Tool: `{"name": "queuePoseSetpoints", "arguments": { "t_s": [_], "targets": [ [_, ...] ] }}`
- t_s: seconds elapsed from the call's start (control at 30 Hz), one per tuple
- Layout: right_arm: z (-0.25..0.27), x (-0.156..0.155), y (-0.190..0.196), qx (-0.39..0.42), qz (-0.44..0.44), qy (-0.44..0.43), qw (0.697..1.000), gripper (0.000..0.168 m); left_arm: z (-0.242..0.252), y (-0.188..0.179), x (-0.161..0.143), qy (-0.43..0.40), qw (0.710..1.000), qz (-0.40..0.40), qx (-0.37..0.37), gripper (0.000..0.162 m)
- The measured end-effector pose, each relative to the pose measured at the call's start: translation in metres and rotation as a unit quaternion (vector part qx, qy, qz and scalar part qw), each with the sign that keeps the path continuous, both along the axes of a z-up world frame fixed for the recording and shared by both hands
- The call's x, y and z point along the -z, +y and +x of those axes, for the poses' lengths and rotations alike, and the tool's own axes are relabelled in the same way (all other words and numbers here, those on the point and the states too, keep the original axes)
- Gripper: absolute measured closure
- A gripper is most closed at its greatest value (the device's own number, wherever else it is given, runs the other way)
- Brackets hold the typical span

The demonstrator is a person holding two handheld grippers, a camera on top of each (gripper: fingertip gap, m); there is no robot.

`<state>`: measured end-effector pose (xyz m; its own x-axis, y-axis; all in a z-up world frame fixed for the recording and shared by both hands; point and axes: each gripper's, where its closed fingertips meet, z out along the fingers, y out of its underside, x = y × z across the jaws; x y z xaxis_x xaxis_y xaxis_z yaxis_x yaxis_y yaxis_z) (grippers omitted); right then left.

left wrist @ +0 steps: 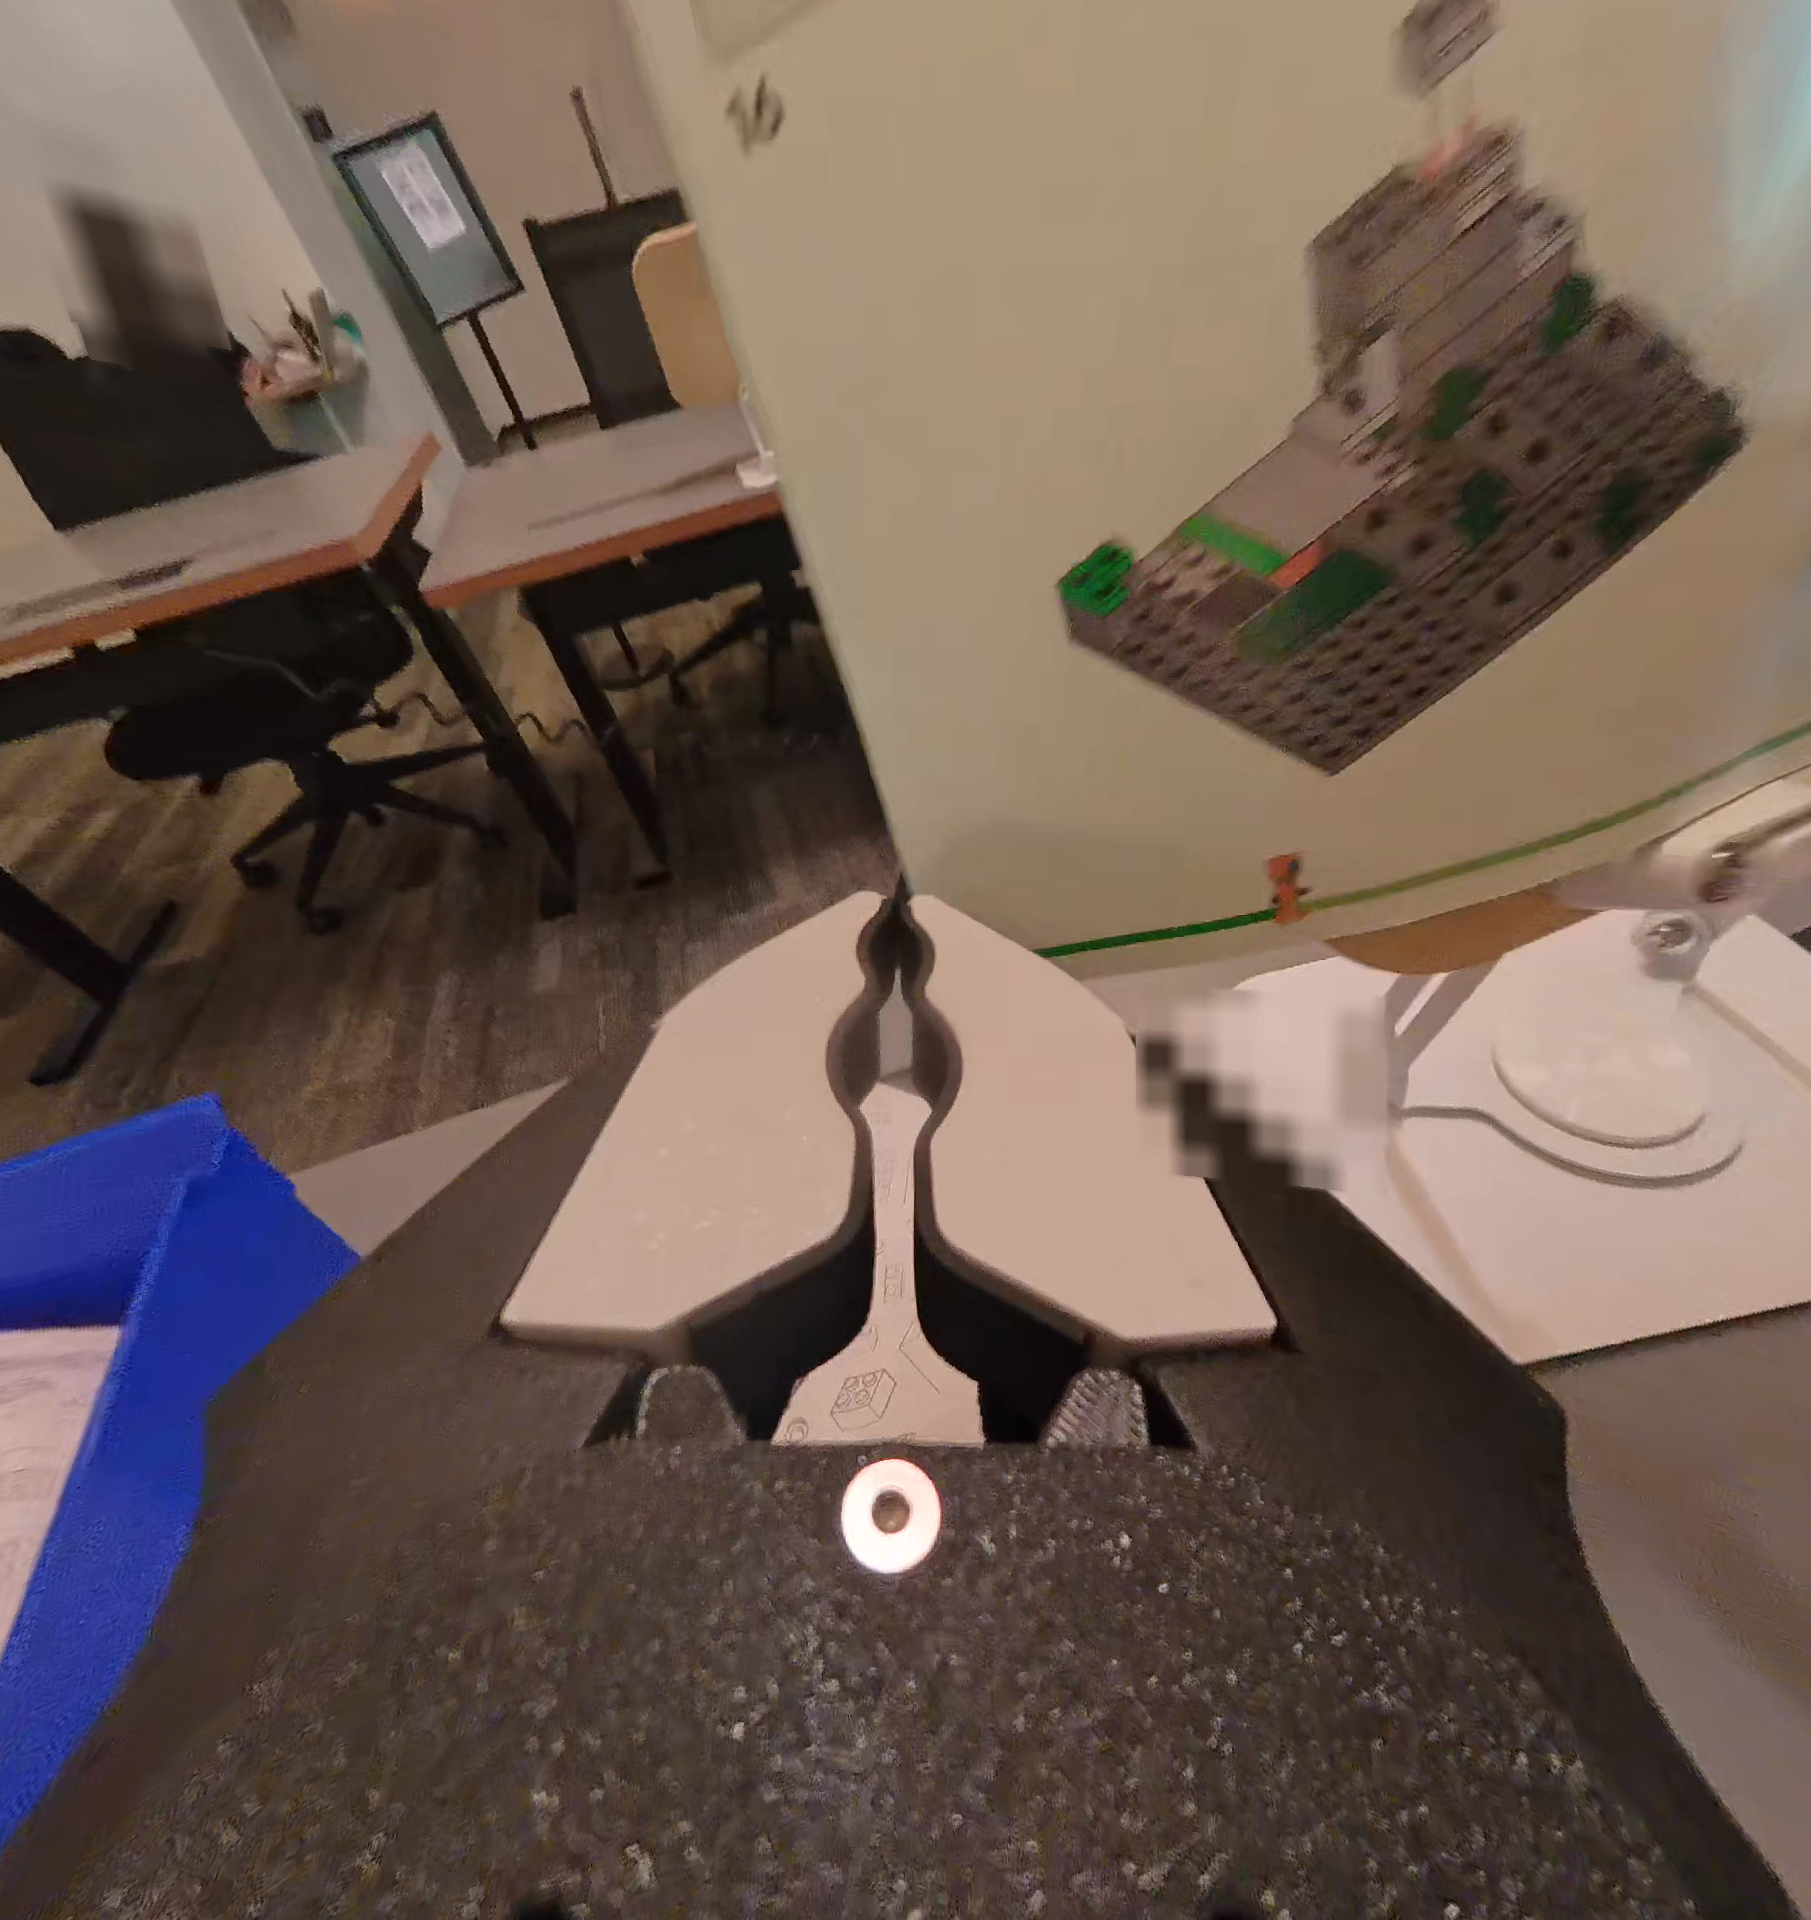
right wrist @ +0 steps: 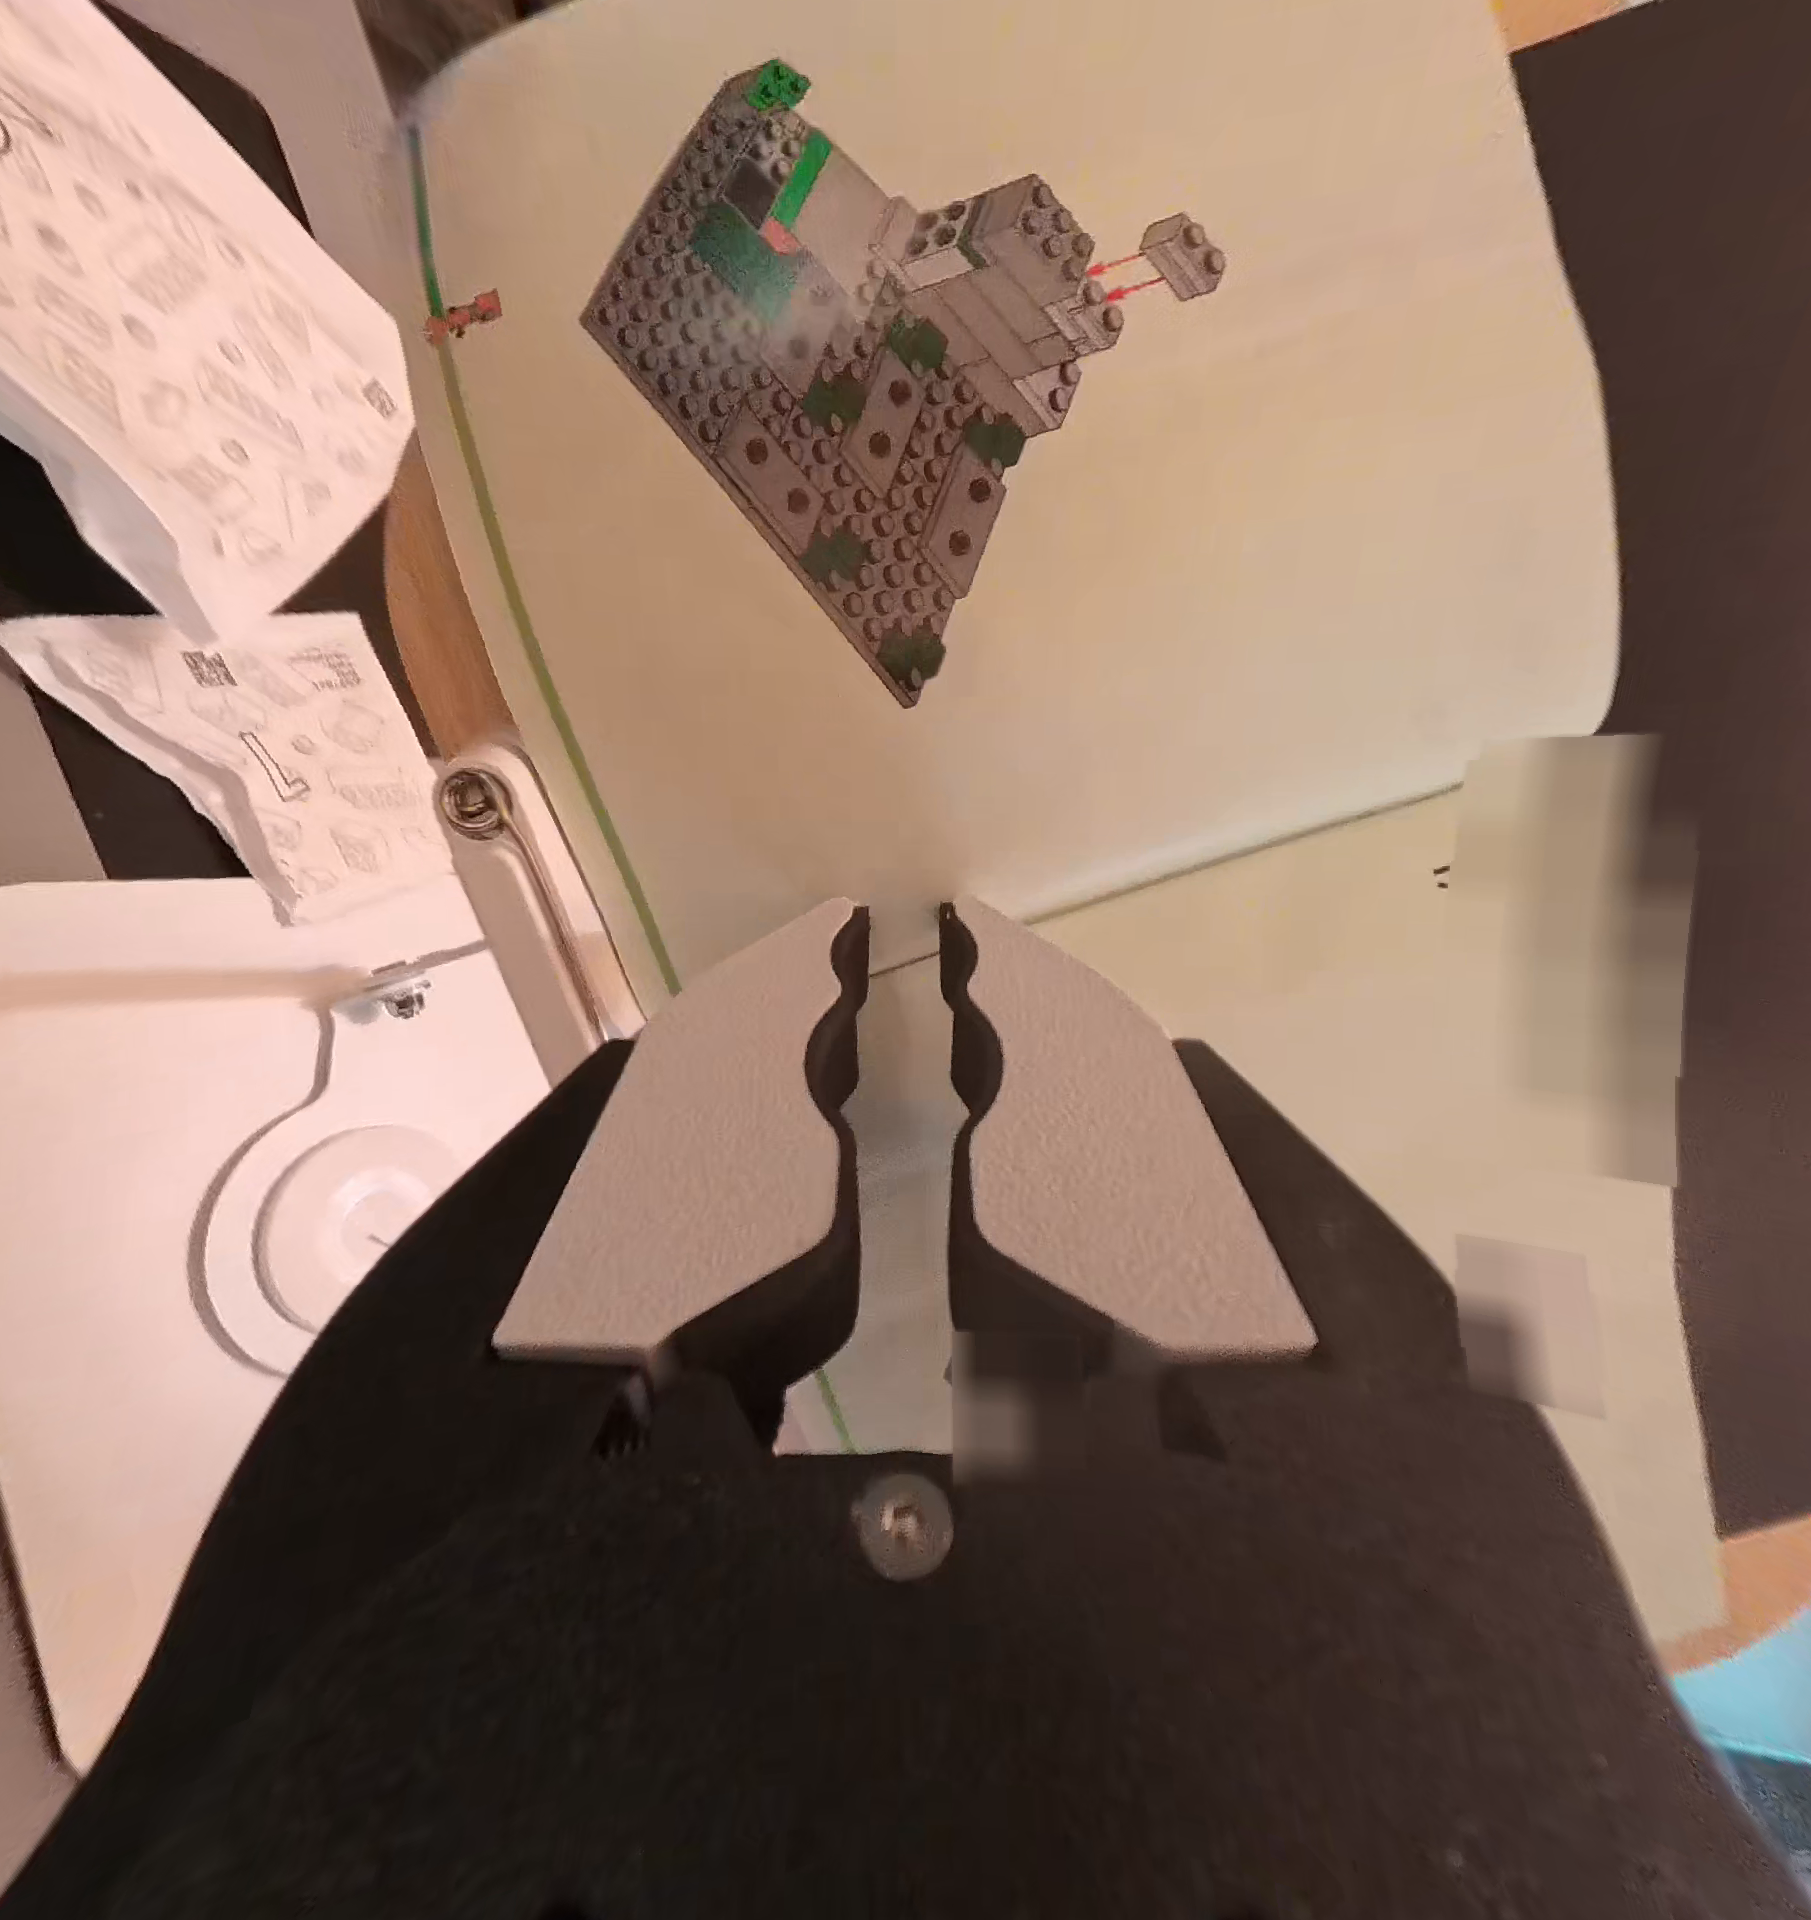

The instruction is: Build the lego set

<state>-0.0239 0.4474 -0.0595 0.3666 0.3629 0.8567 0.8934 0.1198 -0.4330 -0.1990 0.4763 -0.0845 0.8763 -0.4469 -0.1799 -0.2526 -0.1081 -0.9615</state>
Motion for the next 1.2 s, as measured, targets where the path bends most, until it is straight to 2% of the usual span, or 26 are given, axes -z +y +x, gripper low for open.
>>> {"name": "queuePoseSetpoints", "arguments": {
  "t_s": [0.07,0.17,0.27,0.43,0.53,0.6,0.7,0.83,0.9,0.97,1.0,1.07,1.2],
  "targets": [
    [0.000,0.000,-0.001,0.006,0.003,-0.008,1.000,0.156,0.009,-0.011,-0.014,0.002,0.999,0.025,0.019,0.162],
    [0.000,0.000,-0.002,0.002,0.005,0.002,1.000,0.156,0.047,-0.034,-0.031,0.005,0.994,0.061,0.091,0.162],
    [0.001,-0.001,-0.004,0.000,0.000,0.025,1.000,0.155,0.092,-0.046,-0.028,0.033,0.986,0.069,0.149,0.162],
    [0.026,-0.019,-0.012,0.015,0.013,0.082,0.996,0.154,0.119,-0.029,-0.006,0.101,0.987,0.051,0.118,0.162],
    [0.081,-0.040,-0.024,0.059,0.009,0.190,0.980,0.148,0.120,-0.028,-0.007,0.101,0.988,0.049,0.110,0.162],
    [0.129,-0.041,-0.027,0.091,-0.016,0.267,0.959,0.129,0.118,-0.028,-0.008,0.114,0.986,0.055,0.106,0.162],
    [0.187,-0.021,-0.022,0.122,-0.080,0.344,0.928,0.099,0.117,-0.027,-0.008,0.133,0.985,0.059,0.098,0.162],
    [0.200,0.011,-0.017,0.095,-0.186,0.434,0.876,0.071,0.118,-0.027,-0.009,0.149,0.983,0.060,0.093,0.162],
    [0.198,0.025,-0.012,0.101,-0.213,0.441,0.866,0.060,0.118,-0.026,-0.009,0.155,0.982,0.062,0.090,0.162],
    [0.190,0.034,-0.007,0.092,-0.235,0.449,0.857,0.062,0.118,-0.027,-0.009,0.159,0.981,0.061,0.089,0.162],
    [0.188,0.036,-0.005,0.089,-0.234,0.448,0.858,0.067,0.118,-0.027,-0.009,0.161,0.981,0.061,0.089,0.162],
    [0.184,0.032,-0.005,0.068,-0.226,0.445,0.864,0.088,0.117,-0.028,-0.010,0.166,0.980,0.064,0.087,0.162],
    [0.189,0.030,-0.010,0.044,-0.225,0.462,0.857,0.102,0.116,-0.029,-0.013,0.178,0.978,0.070,0.085,0.162]
  ]
}}
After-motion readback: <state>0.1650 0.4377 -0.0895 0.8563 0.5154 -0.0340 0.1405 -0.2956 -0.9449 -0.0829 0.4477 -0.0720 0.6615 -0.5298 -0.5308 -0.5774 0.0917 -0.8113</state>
